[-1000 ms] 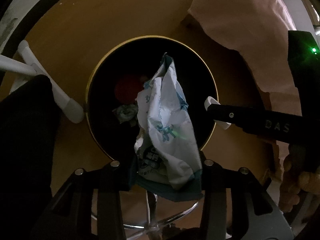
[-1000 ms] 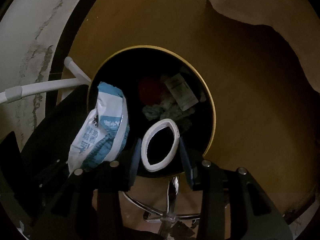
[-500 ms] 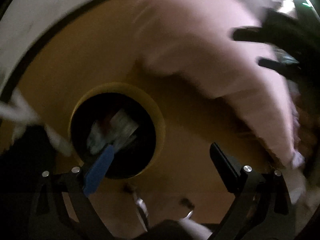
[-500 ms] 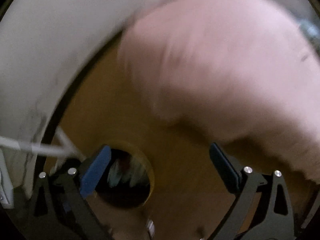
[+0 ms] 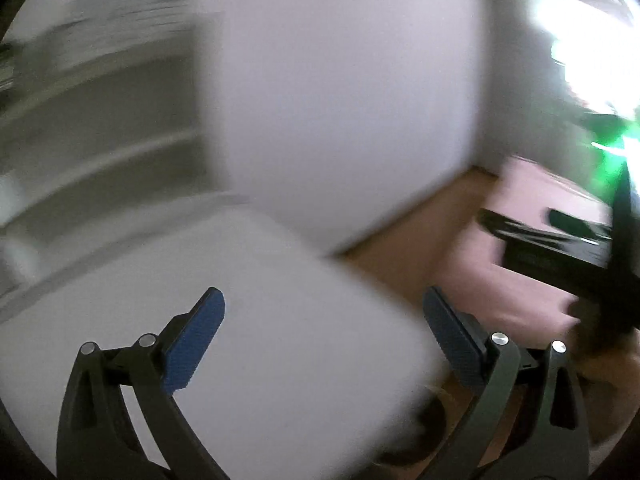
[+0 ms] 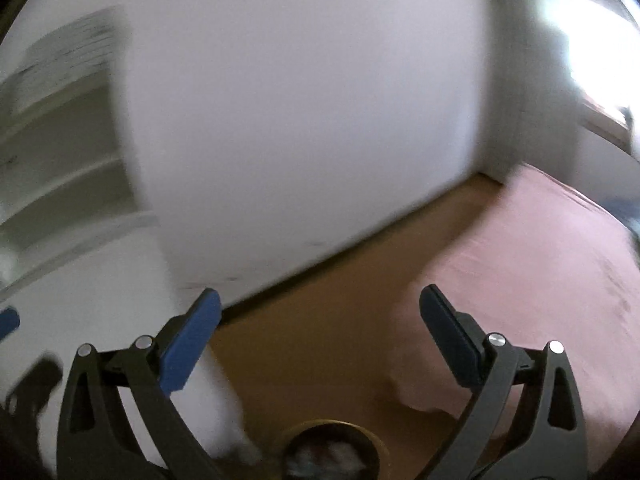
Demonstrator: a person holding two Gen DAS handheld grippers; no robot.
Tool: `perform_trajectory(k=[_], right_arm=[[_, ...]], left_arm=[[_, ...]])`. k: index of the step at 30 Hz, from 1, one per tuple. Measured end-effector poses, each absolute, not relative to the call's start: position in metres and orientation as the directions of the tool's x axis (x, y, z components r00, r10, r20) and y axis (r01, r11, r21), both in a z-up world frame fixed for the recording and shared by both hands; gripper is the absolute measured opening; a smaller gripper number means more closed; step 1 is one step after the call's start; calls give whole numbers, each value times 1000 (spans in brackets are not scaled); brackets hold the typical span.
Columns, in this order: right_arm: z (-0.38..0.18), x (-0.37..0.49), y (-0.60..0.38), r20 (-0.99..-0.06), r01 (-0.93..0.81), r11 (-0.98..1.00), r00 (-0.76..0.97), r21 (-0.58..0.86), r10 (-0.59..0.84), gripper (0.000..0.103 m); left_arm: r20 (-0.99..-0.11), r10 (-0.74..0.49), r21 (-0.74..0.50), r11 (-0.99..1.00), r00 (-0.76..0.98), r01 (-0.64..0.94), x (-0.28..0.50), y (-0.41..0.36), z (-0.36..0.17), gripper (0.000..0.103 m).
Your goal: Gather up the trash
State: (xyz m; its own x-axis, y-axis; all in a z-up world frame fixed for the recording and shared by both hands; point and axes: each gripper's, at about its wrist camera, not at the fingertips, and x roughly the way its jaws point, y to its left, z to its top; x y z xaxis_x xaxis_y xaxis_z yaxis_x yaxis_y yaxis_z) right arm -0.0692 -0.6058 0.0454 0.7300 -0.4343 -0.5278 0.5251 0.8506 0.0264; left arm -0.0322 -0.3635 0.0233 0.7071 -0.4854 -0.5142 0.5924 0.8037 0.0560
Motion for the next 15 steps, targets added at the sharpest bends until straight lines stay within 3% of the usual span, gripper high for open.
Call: perform_trajectory(k=[6, 9, 11, 15], right_arm=[[39, 28, -457, -532, 232, 973, 822, -16, -204, 96], [31, 52, -395, -546, 54, 998, 837, 44, -22, 95], [23, 65, -364, -563, 9, 999, 826, 48, 19, 96], [10, 85, -328, -592, -28, 998, 804, 55, 56, 96]], left_arm=[[-497, -176, 129, 953, 850, 273, 31, -231, 24, 96], [-486, -63, 154, 975, 871, 157, 44, -183, 20, 96], [-474, 32, 178, 982, 880, 60, 51, -150, 15, 96], [-500, 102, 175, 984, 860, -15, 71, -103, 2, 96]])
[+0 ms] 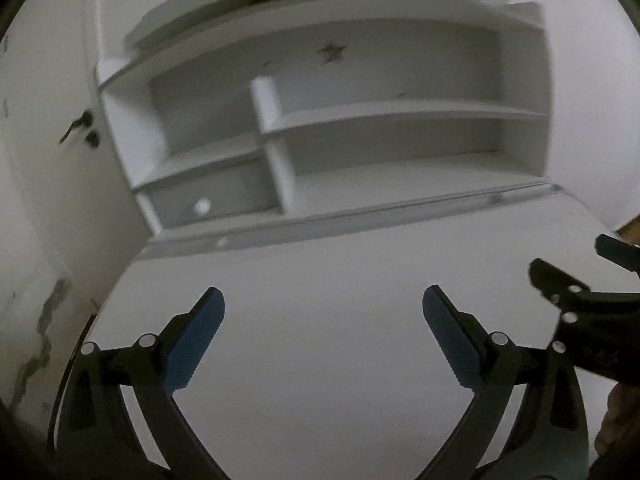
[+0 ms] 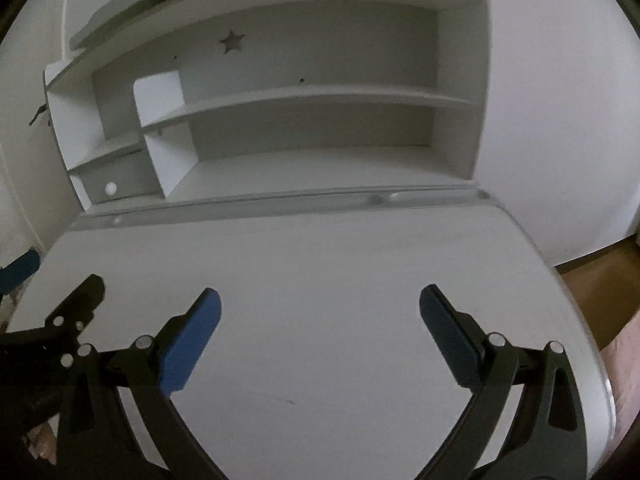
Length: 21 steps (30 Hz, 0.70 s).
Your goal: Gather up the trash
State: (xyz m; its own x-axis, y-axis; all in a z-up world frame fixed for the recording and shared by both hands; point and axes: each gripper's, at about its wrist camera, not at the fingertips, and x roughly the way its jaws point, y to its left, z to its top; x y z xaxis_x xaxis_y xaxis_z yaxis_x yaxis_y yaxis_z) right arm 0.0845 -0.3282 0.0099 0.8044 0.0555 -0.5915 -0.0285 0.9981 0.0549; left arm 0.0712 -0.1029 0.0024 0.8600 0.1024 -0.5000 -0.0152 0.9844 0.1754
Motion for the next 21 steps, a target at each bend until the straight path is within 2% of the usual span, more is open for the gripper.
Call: perform_trajectory(k=[6, 13, 17, 21], right_arm=[[4, 85, -301, -565, -8, 996, 824, -89, -44, 96], [-1, 96, -292, -580, -3, 995, 813, -101, -56, 96], [-6, 105, -288, -613, 16, 991, 784, -136, -96, 96], [-5, 102, -292, -607, 5, 994, 792, -106, -69, 96]], left_arm=[[-537, 142, 160, 985, 832, -65, 93, -64, -9, 96], [-552, 168, 146, 984, 816, -104, 90, -64, -15, 96], [-567, 140, 109, 989, 811, -95, 92, -57, -16, 96], [-584, 125, 70, 992, 802, -103, 94, -49, -18, 96]])
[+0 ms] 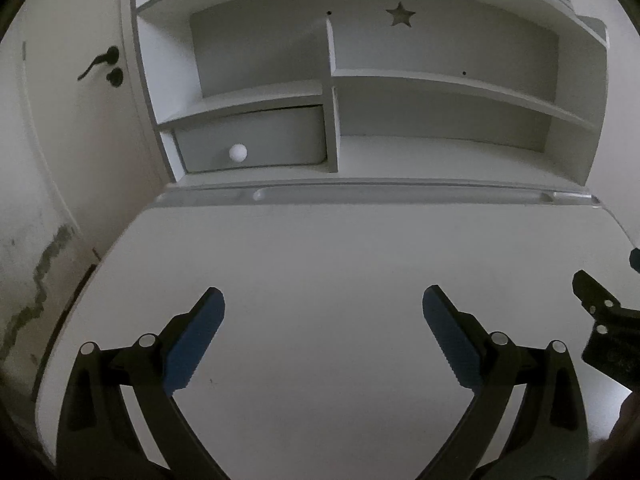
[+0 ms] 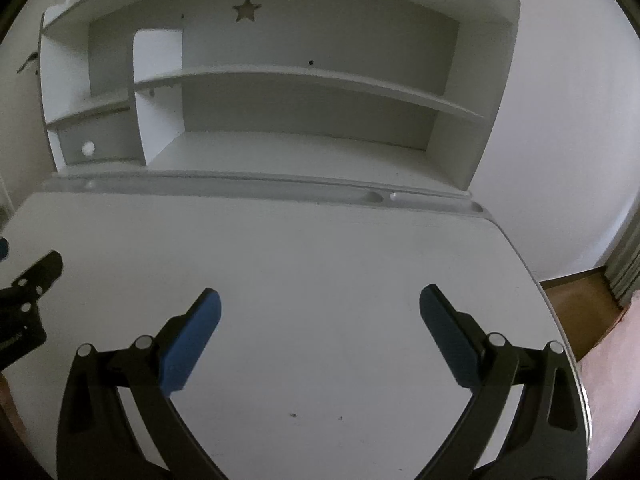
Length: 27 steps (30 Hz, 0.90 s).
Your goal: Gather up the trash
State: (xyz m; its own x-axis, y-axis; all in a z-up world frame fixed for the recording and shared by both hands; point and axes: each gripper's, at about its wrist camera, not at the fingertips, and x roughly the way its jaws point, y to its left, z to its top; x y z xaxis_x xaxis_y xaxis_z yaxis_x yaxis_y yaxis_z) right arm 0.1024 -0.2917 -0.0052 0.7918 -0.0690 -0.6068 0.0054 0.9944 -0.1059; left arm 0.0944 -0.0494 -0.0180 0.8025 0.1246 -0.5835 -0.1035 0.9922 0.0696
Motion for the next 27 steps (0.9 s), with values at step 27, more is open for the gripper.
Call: perform_trajectory(k=[27], right_arm=[[-11, 100, -302, -634, 59, 996, 768, -65, -87, 96]], left_arm=[[-612, 157, 110, 988, 775, -112, 98, -58, -23, 96]])
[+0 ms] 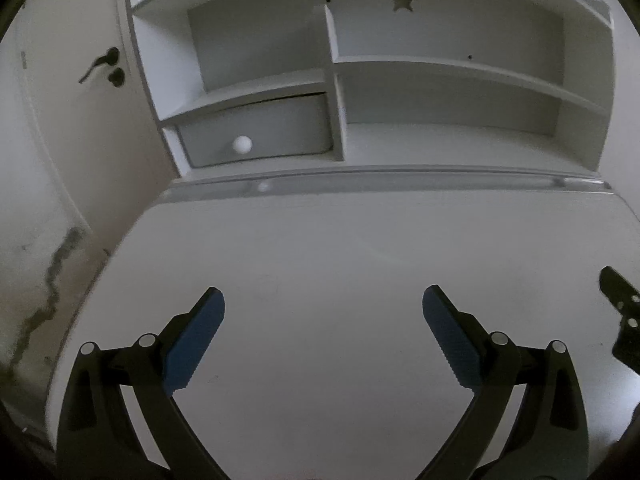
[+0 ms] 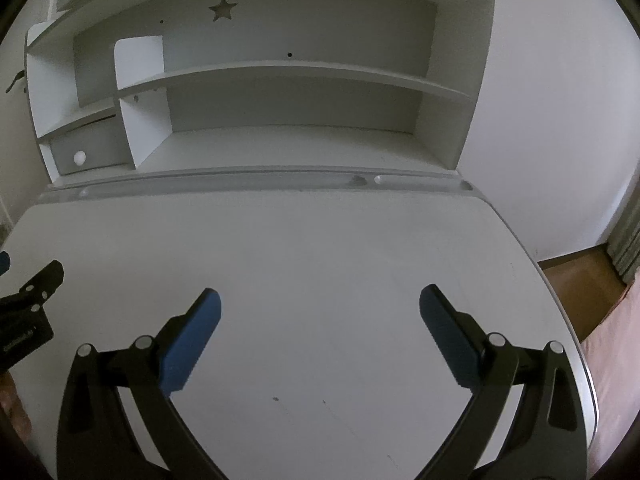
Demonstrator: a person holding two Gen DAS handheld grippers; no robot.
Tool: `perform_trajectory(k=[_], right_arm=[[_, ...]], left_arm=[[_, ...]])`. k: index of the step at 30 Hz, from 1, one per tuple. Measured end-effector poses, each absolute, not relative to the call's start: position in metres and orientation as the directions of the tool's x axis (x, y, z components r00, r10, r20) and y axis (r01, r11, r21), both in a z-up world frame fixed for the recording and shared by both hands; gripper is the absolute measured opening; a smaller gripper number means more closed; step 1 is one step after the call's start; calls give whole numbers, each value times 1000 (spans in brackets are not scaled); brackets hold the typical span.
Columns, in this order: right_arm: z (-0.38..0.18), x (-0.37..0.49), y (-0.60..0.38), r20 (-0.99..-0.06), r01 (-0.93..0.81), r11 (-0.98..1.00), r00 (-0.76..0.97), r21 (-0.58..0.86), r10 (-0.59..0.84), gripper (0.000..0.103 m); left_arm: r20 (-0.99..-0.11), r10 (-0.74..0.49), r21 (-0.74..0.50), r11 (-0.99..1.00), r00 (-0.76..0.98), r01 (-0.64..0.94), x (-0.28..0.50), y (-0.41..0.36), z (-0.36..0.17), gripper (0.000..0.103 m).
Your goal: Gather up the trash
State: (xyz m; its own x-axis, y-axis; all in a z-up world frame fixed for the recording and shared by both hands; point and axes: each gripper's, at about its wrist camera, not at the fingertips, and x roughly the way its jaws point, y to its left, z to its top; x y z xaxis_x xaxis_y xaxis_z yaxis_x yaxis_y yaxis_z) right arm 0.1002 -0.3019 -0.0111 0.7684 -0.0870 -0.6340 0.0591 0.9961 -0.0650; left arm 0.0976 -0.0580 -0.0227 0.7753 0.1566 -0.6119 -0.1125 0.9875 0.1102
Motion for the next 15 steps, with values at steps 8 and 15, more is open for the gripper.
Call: perform_trajectory(k=[8, 15], right_arm=[[-15, 99, -300, -663, 80, 992, 738, -102, -128, 96], [-27, 108, -306, -729, 110, 981, 658, -157, -191, 96]], left_arm=[[-639, 115, 100, 993, 761, -66, 100, -60, -27, 96], [-735, 92, 80, 996, 672, -50, 112, -56, -43, 96]])
